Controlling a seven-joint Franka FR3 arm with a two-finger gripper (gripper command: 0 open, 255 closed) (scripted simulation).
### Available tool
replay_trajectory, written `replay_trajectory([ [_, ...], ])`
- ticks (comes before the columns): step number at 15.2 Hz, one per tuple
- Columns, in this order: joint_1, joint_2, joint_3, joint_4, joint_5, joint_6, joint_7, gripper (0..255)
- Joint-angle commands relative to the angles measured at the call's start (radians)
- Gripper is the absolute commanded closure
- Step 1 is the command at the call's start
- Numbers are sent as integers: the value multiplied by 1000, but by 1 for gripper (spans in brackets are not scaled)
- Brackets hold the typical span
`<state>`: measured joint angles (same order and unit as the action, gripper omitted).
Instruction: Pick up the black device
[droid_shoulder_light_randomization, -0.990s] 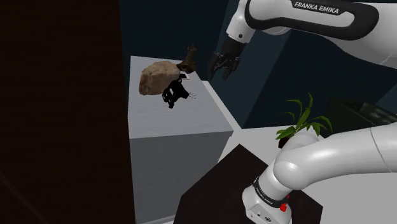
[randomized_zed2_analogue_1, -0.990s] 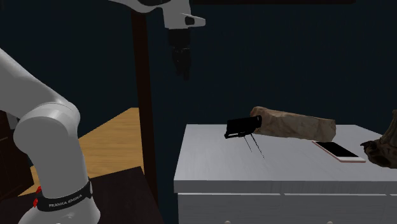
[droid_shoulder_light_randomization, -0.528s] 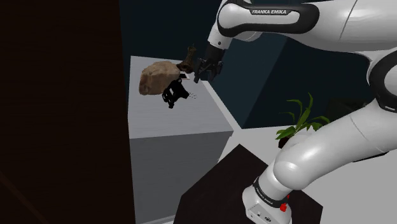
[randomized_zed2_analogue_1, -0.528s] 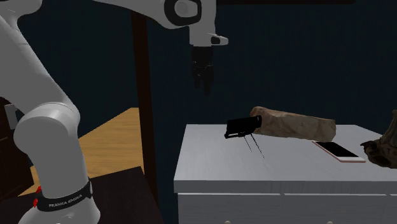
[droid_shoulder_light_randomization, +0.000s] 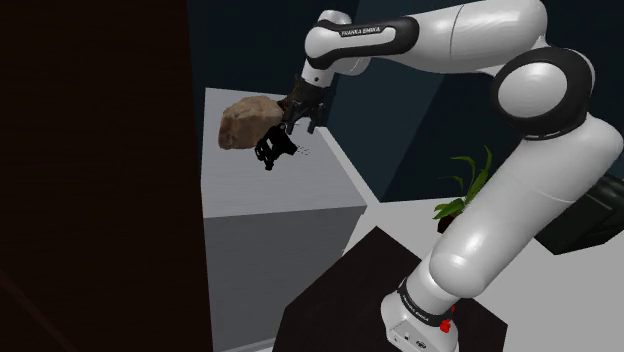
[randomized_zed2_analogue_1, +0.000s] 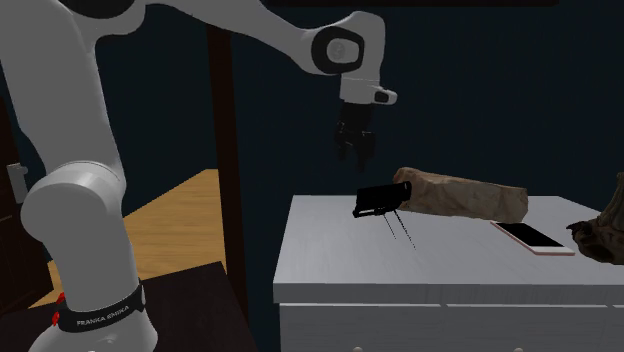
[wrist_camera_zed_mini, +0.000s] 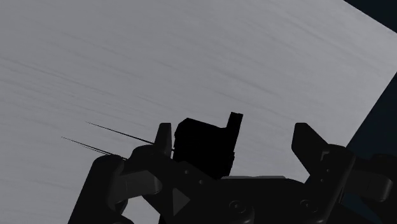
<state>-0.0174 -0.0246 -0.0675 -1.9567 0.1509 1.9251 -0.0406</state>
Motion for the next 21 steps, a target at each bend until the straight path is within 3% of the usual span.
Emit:
replay_trajectory([
  [1,-4,79,-5,54,9,7,-18,0],
  [4,-10,190,-7,144,21,6,-38,0],
  [13,-10,220,-5,81,30,98,-53,0],
  [14,-10,219,-5,80,30,98,-53,255],
  [21,-10,218,-5,80,30,96,-53,255],
])
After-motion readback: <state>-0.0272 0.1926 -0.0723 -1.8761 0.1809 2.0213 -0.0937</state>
